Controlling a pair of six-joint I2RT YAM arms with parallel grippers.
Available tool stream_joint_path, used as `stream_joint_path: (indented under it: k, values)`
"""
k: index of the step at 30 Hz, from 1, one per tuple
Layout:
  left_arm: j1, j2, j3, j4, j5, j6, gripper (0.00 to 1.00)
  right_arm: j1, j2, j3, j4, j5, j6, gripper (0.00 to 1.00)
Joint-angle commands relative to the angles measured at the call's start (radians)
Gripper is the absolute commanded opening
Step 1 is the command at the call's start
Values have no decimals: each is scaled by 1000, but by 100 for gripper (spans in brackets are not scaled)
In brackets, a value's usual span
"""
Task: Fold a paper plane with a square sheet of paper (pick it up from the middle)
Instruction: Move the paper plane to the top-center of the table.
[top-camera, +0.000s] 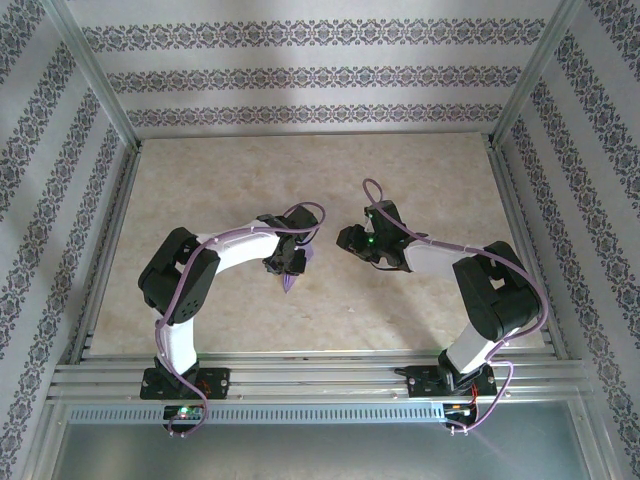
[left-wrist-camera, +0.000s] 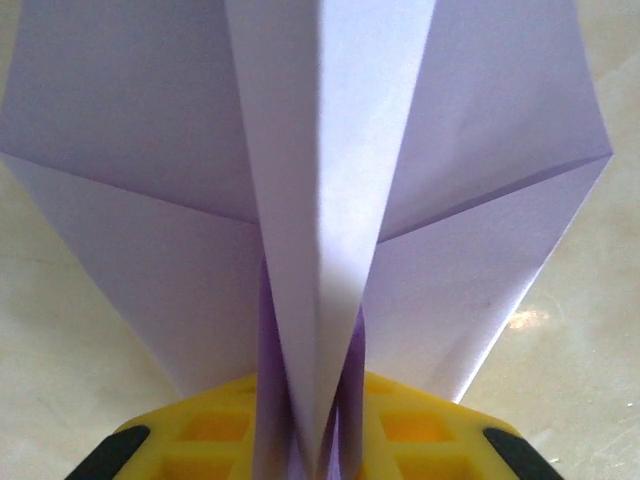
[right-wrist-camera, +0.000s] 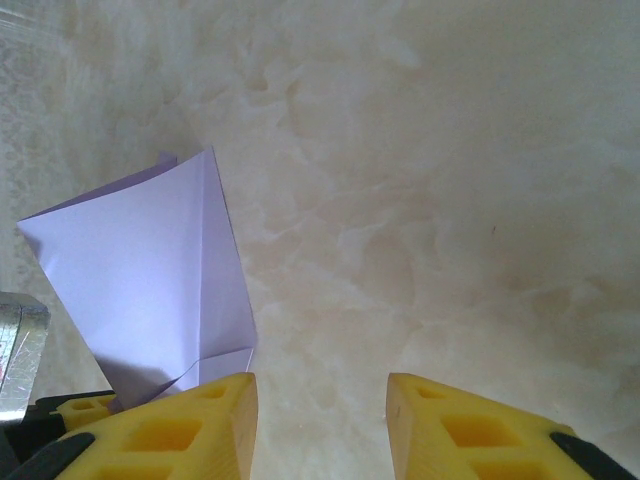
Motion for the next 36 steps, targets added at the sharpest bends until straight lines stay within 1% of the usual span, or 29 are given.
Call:
stream_joint_path:
  k: [1,5,11,16,20,25,28,32,34,36]
  values:
    - [10,45,4,-39,14,-10,22,-8,-5,2,-8,6,-2,39]
    - [10,56,1,-43,13,-15,25,-8,1,4,-7,1,0,40]
    - [10,54,20,-62,-3,-15,25,-7,3,2,0,-2,4,40]
    - [11,20,44,-59,-15,-19,14,-8,-8,-1,-2,6,4,40]
    - [18,-19,74,-62,-46,-15,9,-10,-27,-5,-8,16,1,41]
    - [54,-36,129,-26,-34,8,4,-20,-64,-24,-16,45,-10,42]
    - [77,24,218,-19,-23,37,4,-28,-93,-36,-30,73,-22,42]
    - [107,163,395,-41,-21,79,4,-39,-128,-52,-53,97,-44,45]
    - [120,236,494,-59,-25,95,5,-40,-145,-60,-65,116,-58,49]
    - [130,313,606,-98,-35,104,5,-42,-165,-69,-81,140,-76,56]
